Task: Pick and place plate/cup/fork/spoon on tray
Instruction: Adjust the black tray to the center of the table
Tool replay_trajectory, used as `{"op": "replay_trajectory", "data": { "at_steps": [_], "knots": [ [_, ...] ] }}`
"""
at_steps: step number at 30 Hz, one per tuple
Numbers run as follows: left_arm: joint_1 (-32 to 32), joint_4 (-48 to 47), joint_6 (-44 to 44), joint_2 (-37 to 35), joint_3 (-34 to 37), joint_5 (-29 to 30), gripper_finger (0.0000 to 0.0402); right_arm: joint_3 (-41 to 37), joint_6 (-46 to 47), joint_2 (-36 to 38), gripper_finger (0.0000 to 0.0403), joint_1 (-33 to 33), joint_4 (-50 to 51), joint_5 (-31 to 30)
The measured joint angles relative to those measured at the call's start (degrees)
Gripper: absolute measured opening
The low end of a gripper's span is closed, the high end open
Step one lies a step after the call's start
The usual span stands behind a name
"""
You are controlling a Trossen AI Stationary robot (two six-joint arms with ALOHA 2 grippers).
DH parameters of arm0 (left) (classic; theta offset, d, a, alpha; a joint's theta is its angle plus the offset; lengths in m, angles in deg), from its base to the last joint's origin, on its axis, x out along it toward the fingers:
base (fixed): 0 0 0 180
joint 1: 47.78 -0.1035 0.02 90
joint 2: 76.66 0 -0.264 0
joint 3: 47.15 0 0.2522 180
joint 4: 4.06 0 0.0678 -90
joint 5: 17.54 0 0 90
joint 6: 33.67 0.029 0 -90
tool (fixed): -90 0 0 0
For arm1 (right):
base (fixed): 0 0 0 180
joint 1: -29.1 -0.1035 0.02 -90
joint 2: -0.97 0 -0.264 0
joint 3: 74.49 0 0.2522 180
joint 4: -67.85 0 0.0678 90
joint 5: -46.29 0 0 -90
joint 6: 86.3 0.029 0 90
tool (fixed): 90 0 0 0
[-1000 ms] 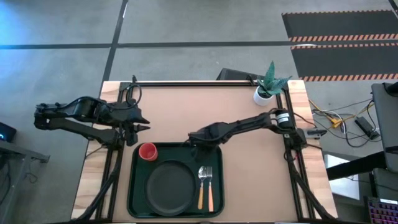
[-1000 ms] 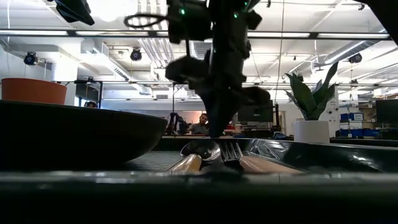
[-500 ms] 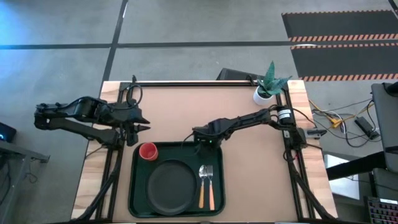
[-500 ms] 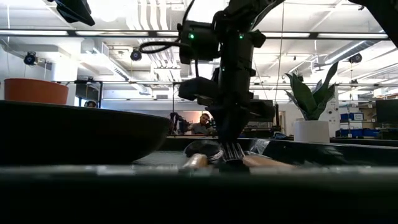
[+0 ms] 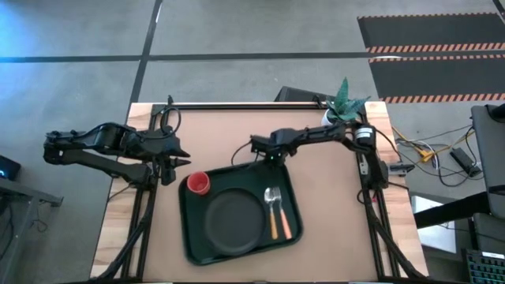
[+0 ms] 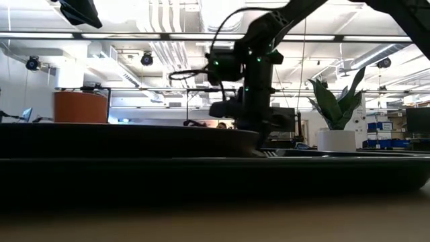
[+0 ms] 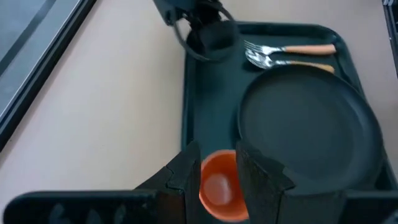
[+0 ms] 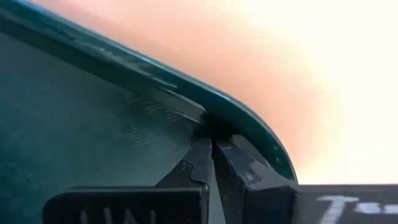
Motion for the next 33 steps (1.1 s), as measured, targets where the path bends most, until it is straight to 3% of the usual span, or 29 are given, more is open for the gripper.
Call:
{"op": "replay_trajectory", "data": {
  "at_steps": [17,22,30,33],
  "knots": [
    [0.02,-5.28,-6.15,0.25,1.51,-0.15,0.0083,-3.59,-9.75,2.06,0.0008,15.31,1.36,2.25],
    [0.01,-2.91,-11.64,0.86,6.05,-0.16,0.0083,-1.28,-12.96,10.56,0.0009,15.65,6.77,0.22],
    [0.00,21.07,-19.19,5.52,24.14,-3.38,0.0083,3.15,-10.81,35.20,0.0009,10.64,5.04,-0.44],
    [0.00,21.83,-22.31,8.80,27.59,-3.63,0.0083,3.77,-10.81,44.05,0.0009,6.72,2.28,-3.78]
  ]
}}
